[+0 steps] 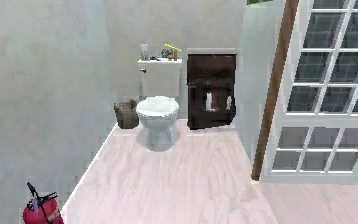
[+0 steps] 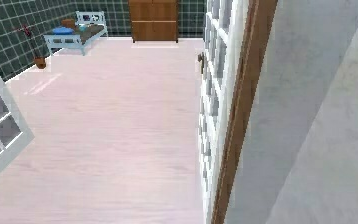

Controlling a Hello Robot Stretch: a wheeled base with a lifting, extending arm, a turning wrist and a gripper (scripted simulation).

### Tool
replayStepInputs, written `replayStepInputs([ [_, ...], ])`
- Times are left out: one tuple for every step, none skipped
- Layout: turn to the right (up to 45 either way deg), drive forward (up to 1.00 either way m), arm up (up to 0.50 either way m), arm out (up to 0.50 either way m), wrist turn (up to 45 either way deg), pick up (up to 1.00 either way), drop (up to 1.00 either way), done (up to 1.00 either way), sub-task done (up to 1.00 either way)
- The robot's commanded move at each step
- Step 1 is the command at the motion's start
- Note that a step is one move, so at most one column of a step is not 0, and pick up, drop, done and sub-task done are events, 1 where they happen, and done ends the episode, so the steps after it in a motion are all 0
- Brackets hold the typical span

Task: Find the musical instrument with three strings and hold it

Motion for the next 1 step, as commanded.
replayStepInputs([
  [45.0,0.00,0.00,0.00,0.0,0.00,0.00,0.00,0.00],
])
